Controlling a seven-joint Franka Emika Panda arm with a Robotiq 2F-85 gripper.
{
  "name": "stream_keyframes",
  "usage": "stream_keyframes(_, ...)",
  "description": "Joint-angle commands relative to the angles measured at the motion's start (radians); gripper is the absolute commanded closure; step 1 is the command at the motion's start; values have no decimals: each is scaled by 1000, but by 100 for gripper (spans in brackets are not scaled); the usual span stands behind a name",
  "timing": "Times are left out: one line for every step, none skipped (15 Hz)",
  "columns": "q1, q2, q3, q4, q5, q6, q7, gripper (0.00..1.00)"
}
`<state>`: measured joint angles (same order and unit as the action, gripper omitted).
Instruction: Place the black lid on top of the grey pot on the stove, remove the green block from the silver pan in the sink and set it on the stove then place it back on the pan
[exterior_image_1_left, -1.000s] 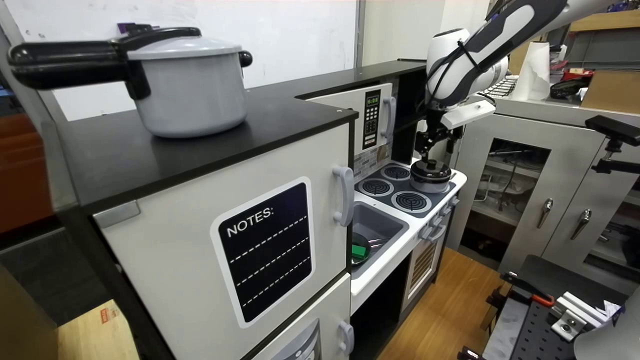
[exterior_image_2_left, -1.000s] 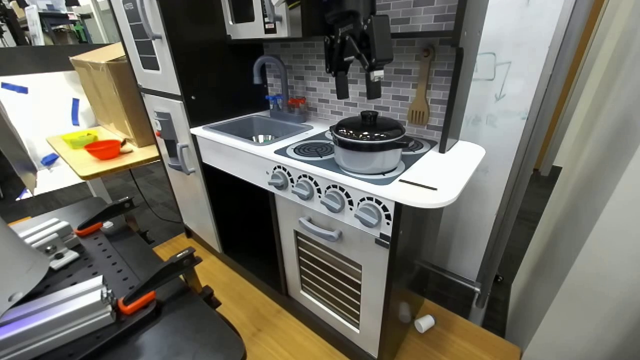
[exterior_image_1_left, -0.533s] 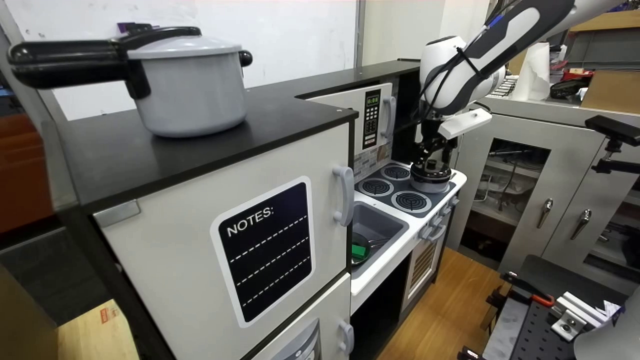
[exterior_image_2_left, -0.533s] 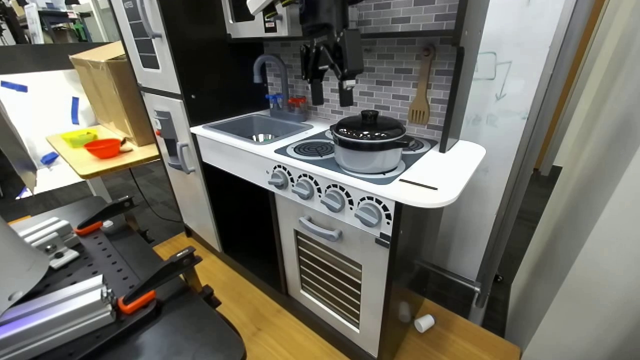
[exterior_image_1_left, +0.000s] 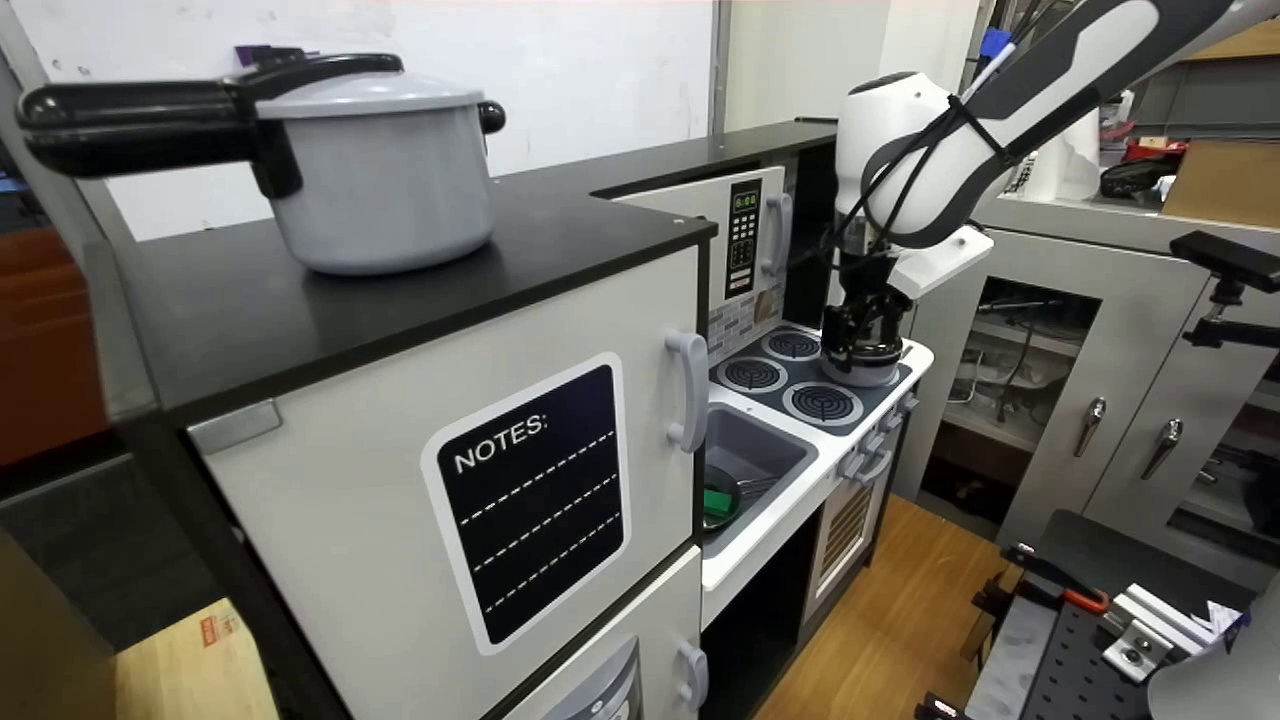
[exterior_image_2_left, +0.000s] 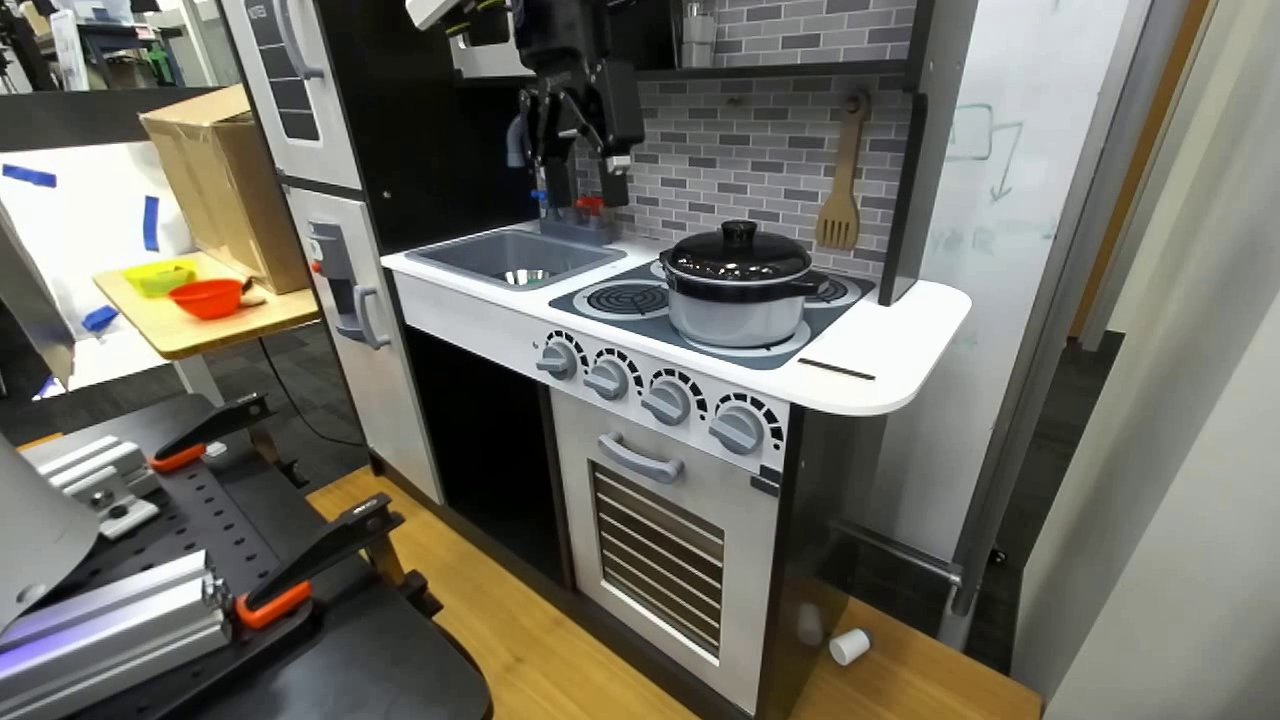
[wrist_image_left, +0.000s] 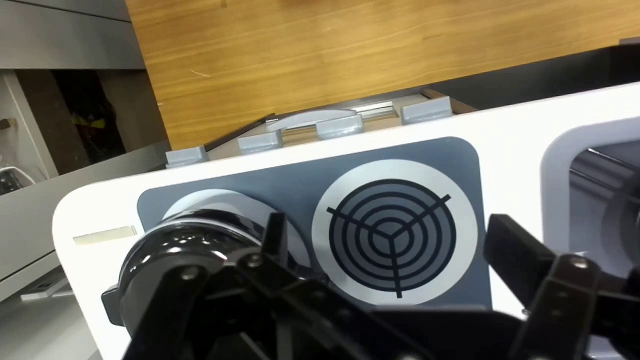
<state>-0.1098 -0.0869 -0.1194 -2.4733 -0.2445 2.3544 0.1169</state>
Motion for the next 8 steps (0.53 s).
stream_keyframes(-3, -44, 15, -43, -25, 18, -19, 0)
stream_keyframes(-1, -50, 20, -51, -27, 17, -22, 0)
stream_keyframes(1, -54, 24, -57, -30, 17, -24, 0)
stream_keyframes(2, -56, 28, -63, -33, 17, -24, 0)
stream_keyframes(3, -57, 32, -68, -33, 17, -28, 0)
stream_keyframes(5, -59, 35, -73, -35, 19, -30, 0)
stream_keyframes(6, -60, 38, -75, -39, 20, -32, 0)
stream_keyframes(7, -59, 42, -75, -40, 21, -35, 0)
